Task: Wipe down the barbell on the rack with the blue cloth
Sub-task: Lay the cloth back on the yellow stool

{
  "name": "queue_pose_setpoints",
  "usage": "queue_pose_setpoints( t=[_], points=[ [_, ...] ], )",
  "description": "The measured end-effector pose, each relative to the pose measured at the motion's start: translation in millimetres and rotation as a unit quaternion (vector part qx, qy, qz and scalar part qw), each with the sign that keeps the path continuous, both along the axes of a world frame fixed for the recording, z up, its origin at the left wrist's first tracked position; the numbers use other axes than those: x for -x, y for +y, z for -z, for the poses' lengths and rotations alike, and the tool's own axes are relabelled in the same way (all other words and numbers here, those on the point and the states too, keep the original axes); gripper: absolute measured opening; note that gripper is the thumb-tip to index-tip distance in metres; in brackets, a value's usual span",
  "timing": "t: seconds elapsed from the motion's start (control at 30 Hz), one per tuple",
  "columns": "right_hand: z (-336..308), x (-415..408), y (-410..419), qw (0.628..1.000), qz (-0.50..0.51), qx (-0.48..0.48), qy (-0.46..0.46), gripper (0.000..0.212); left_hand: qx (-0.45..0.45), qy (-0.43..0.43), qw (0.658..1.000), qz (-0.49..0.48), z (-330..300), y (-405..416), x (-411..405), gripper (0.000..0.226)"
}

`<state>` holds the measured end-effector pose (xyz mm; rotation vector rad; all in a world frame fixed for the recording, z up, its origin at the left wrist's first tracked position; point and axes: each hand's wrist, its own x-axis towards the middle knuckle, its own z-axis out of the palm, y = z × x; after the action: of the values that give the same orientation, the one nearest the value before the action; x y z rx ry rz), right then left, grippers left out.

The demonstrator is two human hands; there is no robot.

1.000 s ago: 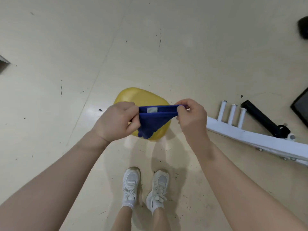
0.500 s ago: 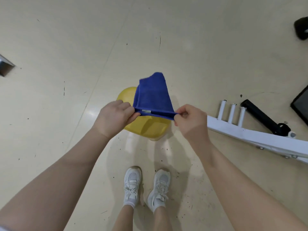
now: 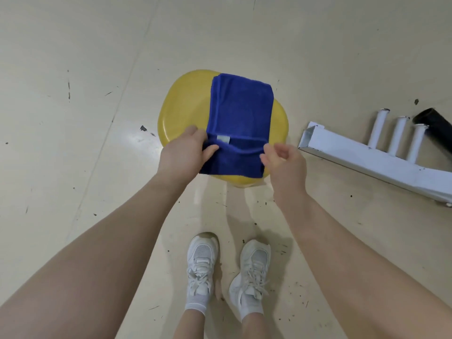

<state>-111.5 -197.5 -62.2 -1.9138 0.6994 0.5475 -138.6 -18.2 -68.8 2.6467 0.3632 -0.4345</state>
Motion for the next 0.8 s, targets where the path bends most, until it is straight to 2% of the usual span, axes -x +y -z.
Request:
queue_pose_setpoints(
  t=[0.07,0.1,0.2,0.27,0.37,0.43,0.57,0.67,0.73,0.8],
  points=[
    [6.5,-2.5,0.6,0.993,-0.056,0.105,-0.001,0.036,0.046,-0.004,0.996,-0.073,4.8,-4.6,-3.9,0.051],
    [6.5,-1.2,0.3,0.986,-0.087,0.141,0.012,0.040,0.046,0.003,0.993,-0.109,8.0,-7.0,-0.1,0.059],
    [4.8,8.5,2.8,0.983,-0.132,0.100,0.084,0.035,0.050,0.085,0.965,-0.242,16.2,-17.5,23.4,0.054],
    [6.3,9.7,7.9,0.985,-0.120,0.073,0.104,0.021,0.162,0.145,0.911,-0.351,22.9,-24.0,32.3,0.044],
    [11.3,5.6,12.5,0.987,-0.057,0.026,0.147,0.030,0.336,0.123,0.792,-0.495,18.5,-29.4,21.8,0.027],
    [3.9,4.2,12.8,0.979,-0.056,0.003,0.198,0.024,0.371,0.122,0.765,-0.511,10.4,-27.4,14.5,0.024],
    [-22.4,9.3,1.7,0.959,-0.050,-0.065,0.273,0.009,0.385,0.136,0.727,-0.553,-12.7,-15.3,28.9,0.019],
    [-39.4,7.6,-4.0,0.926,-0.016,-0.103,0.362,0.014,0.406,0.150,0.688,-0.583,-29.9,-10.4,36.0,0.018],
    [-46.3,-0.6,-3.8,0.926,0.015,-0.138,0.351,0.016,0.439,0.142,0.652,-0.602,-42.4,-11.4,21.3,0.017],
    [-50.4,-15.3,-3.2,0.933,0.062,-0.183,0.302,0.019,0.486,0.107,0.609,-0.618,-54.5,-11.3,-3.2,0.018]
  ],
)
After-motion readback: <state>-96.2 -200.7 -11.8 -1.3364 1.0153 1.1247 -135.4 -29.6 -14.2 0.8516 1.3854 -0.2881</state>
